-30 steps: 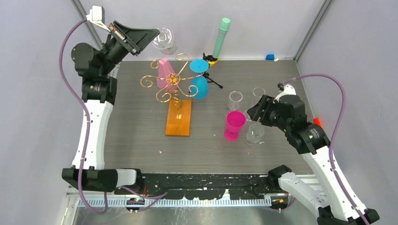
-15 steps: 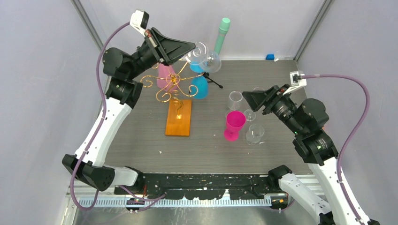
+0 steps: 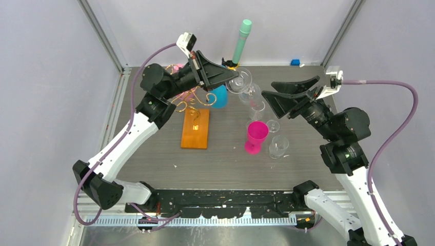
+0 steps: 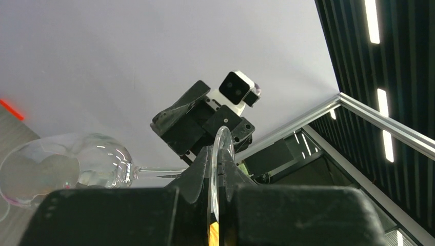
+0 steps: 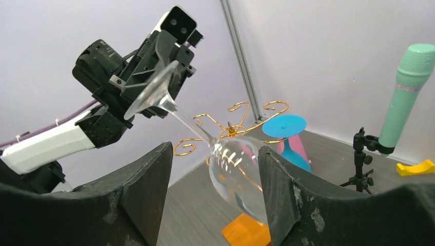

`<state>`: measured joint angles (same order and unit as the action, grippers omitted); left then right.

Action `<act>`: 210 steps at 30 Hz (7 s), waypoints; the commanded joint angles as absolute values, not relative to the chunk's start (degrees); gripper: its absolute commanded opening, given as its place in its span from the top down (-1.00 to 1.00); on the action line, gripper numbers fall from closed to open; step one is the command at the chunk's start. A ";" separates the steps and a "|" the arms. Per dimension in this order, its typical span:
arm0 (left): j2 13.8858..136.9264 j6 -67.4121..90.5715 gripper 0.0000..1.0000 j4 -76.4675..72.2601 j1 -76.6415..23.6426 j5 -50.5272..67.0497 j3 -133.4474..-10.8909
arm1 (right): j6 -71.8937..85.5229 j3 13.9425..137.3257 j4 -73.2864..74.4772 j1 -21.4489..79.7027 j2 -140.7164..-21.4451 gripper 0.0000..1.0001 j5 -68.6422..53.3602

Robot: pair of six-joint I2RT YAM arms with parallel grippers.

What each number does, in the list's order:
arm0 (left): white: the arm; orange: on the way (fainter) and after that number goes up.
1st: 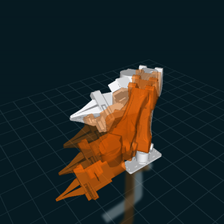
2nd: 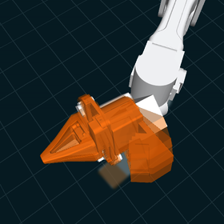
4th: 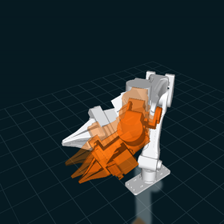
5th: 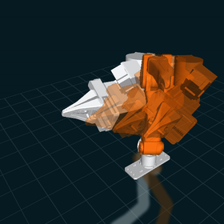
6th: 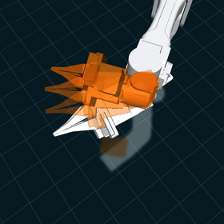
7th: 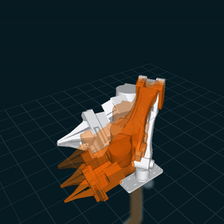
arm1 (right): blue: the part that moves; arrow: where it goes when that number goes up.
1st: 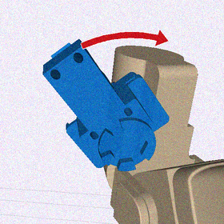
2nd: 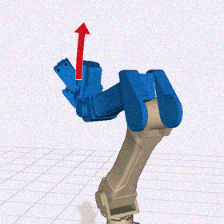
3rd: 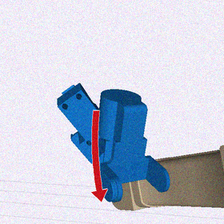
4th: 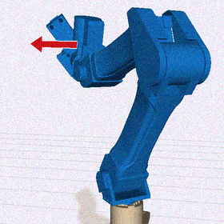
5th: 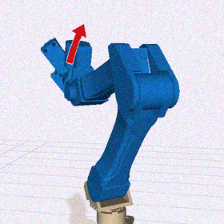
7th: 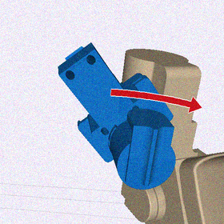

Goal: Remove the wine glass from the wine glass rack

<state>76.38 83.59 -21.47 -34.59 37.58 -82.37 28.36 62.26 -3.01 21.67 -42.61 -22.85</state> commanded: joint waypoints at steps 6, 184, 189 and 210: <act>74.92 84.65 1.00 -26.32 -37.99 35.14 -79.74 | 14.47 67.63 -0.72 21.54 -45.74 -0.36 -41.97; 125.23 1.49 1.00 49.51 -65.14 3.96 -144.28 | 37.17 66.68 57.90 21.62 -19.23 -0.27 39.66; 125.60 0.18 1.00 50.10 -65.25 2.00 -144.32 | 38.16 65.27 59.69 21.62 -20.69 -0.30 33.98; 101.28 -1.99 1.00 53.93 -65.28 2.04 -134.07 | 40.84 63.18 55.83 21.62 -20.44 -0.30 31.65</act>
<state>109.89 -0.54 53.01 -65.14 3.79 -135.55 39.94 63.79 58.65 21.37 -19.18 32.05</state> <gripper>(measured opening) 0.069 0.649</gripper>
